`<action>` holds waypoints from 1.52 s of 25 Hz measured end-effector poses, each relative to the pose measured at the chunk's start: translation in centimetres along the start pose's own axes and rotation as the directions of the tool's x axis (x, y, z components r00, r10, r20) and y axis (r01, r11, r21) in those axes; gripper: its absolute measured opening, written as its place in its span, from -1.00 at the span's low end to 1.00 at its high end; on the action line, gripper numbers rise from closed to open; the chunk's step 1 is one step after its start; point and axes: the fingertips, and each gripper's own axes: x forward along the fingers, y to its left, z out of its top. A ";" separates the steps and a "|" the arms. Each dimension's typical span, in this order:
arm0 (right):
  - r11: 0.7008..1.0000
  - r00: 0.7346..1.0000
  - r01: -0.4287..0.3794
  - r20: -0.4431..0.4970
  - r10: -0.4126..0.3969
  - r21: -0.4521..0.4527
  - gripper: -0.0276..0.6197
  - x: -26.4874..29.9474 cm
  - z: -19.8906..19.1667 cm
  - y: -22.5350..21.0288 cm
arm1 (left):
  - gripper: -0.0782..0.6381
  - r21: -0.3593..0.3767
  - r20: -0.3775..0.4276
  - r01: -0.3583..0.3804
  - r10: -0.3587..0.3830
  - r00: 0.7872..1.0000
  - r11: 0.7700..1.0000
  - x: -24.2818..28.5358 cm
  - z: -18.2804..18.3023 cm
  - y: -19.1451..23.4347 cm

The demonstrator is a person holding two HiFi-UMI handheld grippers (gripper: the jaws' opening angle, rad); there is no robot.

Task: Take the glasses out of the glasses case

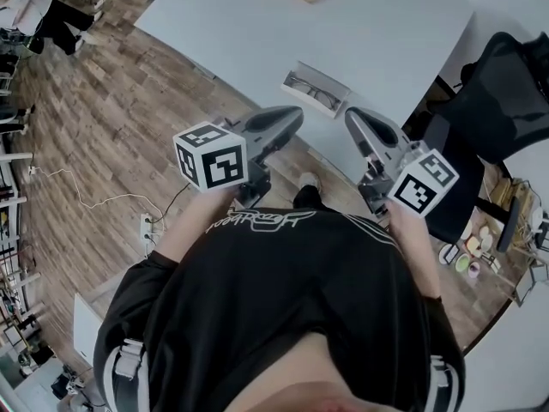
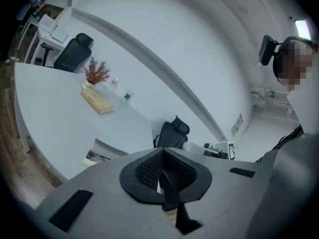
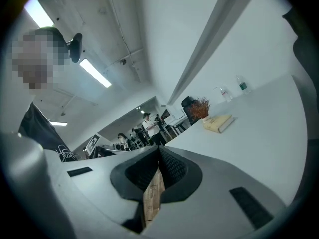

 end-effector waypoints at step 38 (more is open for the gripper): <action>0.936 0.909 -0.030 -0.400 -0.121 -0.352 -0.63 10.3 -8.8 -9.8 | -0.76 -0.175 -0.045 -0.128 0.122 0.992 0.976 2.8 -1.9 11.0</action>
